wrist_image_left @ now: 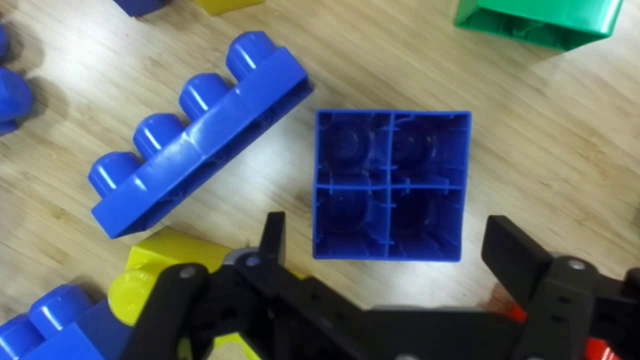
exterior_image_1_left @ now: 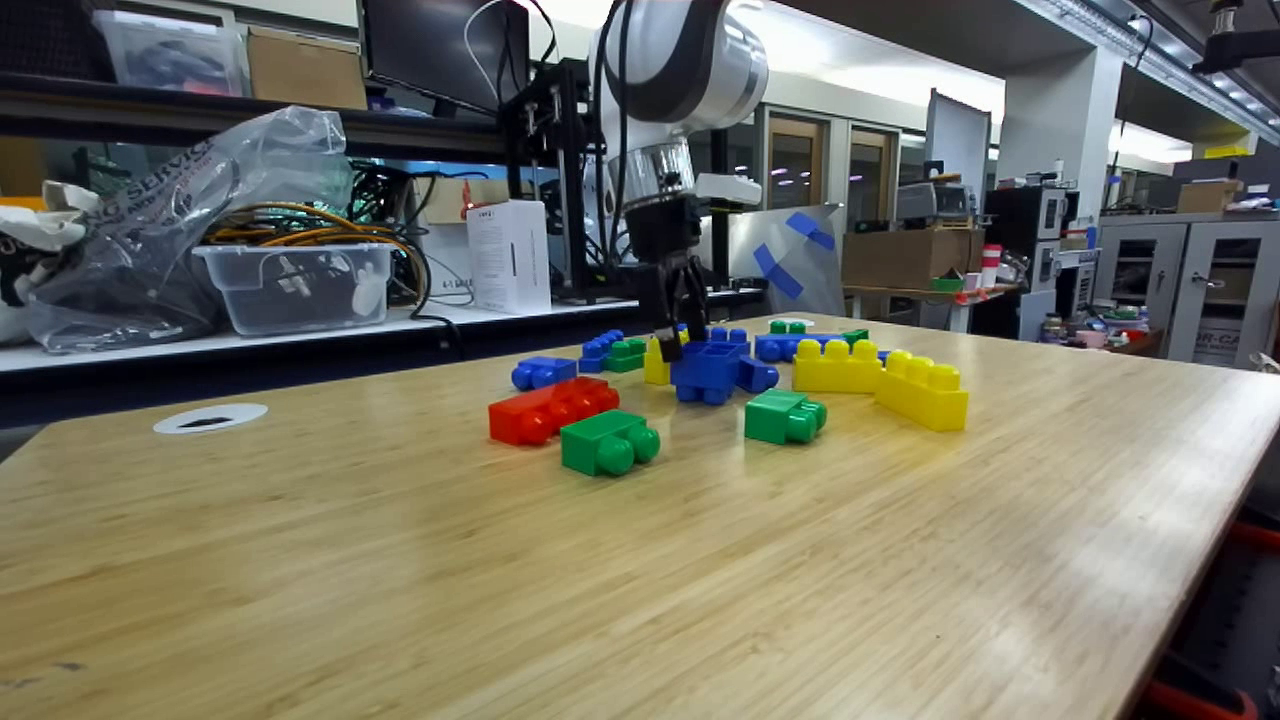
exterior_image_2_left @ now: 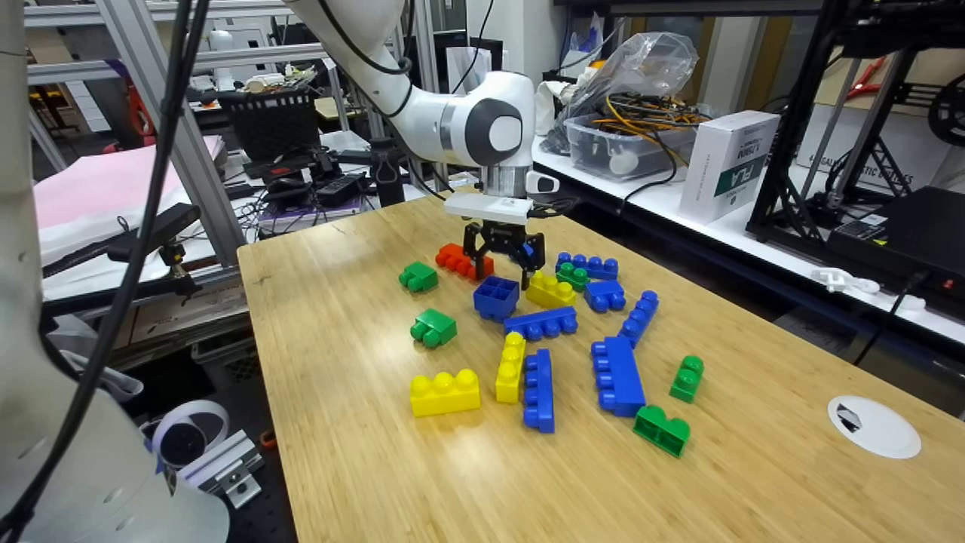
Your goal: Flip the upside down blue block on the table.
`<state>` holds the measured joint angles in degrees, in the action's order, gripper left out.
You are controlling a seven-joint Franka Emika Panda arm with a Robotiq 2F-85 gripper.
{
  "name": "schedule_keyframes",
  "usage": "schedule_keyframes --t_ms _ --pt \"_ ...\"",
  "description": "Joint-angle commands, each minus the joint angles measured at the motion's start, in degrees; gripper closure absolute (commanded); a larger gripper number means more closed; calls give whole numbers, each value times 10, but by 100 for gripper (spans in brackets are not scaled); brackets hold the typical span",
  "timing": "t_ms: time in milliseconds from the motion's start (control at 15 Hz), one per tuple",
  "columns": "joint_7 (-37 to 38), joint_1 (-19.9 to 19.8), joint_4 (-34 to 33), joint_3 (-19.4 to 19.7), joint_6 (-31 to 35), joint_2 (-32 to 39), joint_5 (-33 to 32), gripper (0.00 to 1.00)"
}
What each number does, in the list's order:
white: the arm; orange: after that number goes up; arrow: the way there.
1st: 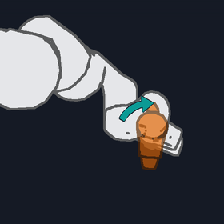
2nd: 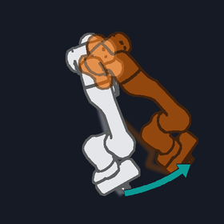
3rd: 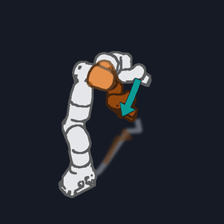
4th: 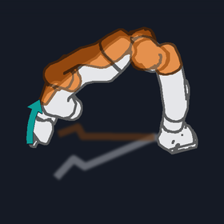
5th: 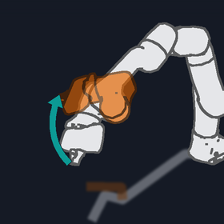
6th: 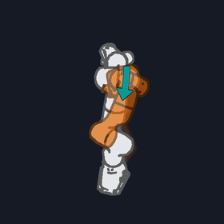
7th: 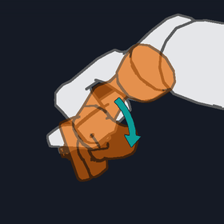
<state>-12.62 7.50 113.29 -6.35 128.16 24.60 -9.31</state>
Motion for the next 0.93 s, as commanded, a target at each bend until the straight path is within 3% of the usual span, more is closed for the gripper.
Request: schedule_keyframes --t_ms 0,533,600,667,867 --pt "14 2 -14 3 -24 8 -9 0" --pt "11 0 -12 0 -21 14 -2 0" --pt "9 0 -11 -1 -20 16 -2 25" --pt "9 -1 -10 -2 -19 17 0 26" --pt "8 -1 -8 -3 -17 20 2 48"
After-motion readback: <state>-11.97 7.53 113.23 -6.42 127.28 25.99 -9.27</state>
